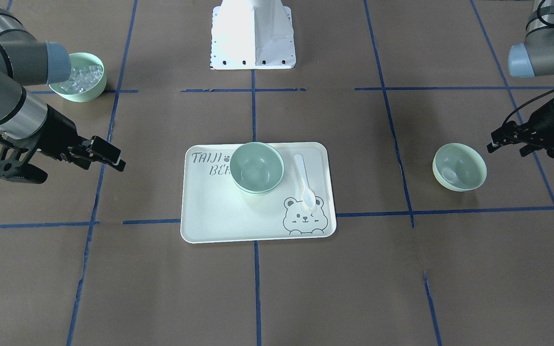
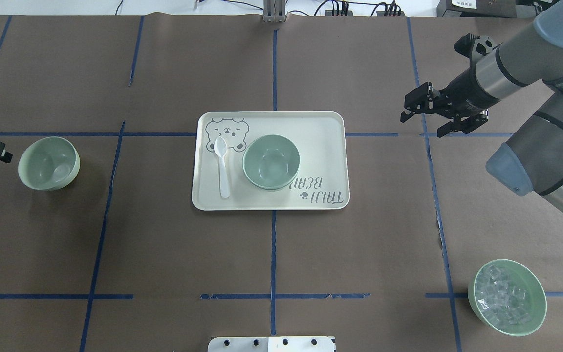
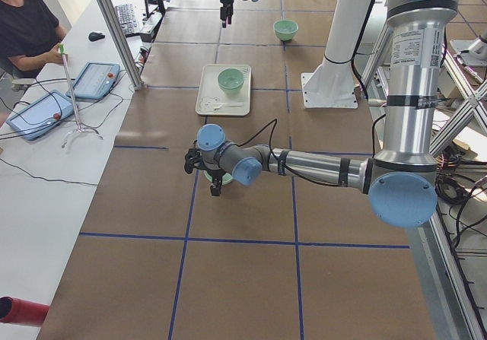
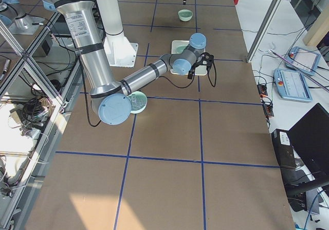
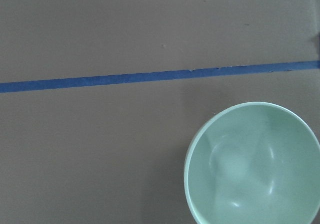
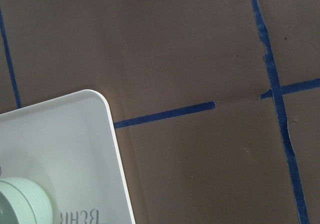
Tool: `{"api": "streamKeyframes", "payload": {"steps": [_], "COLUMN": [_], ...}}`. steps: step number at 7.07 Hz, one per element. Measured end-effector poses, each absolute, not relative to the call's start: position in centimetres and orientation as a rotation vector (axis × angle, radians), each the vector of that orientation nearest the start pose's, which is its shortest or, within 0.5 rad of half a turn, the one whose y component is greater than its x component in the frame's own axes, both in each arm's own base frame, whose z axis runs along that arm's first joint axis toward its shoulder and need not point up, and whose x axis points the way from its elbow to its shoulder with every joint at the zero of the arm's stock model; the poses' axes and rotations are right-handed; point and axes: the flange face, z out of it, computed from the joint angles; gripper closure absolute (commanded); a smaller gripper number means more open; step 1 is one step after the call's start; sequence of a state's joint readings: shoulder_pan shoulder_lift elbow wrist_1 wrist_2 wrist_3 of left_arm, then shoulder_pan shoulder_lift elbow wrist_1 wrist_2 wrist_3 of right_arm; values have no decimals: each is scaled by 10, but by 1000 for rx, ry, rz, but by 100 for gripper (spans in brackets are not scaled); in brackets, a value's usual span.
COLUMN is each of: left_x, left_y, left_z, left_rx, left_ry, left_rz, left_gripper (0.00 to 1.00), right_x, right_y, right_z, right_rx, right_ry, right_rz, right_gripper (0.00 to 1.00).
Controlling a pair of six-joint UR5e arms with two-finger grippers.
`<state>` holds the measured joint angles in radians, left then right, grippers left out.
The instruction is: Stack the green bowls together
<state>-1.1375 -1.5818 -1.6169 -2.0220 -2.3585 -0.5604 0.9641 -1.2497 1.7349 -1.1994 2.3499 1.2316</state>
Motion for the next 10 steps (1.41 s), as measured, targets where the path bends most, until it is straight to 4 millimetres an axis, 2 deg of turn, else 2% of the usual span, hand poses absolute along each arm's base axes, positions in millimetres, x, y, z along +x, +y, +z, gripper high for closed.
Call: {"api": "streamKeyframes", "payload": {"steps": [1,3,4,5,6,9,10], "left_x": [175,204,214,223,229,236,238], "left_y": [-501,-508,-509,-509,-509,-510,-512], "left_z": [580,584,586,588,591,589,577], "left_rx": [45,17,6,-4,-13,-17,-7], "left_ry": [903,899,897,895,893,892,902], "left_rz": [98,134,146,157,163,172,164], "left_gripper": [3,26,44,69,99,100,100], "right_x": [-289,-290,-290,-290,-290,-291,-291], "right_y": [-529,-529,-529,-530,-530,-530,-529], "right_z": [357,359,360,360,360,360,360], "right_rx": [-88,-87,-87,-87,-86,-86,-86], "right_ry": [-1082,-1077,-1076,-1075,-1075,-1074,-1074], "right_rz": [230,233,233,234,234,234,234], "right_gripper": [0,0,0,0,0,0,0]}}
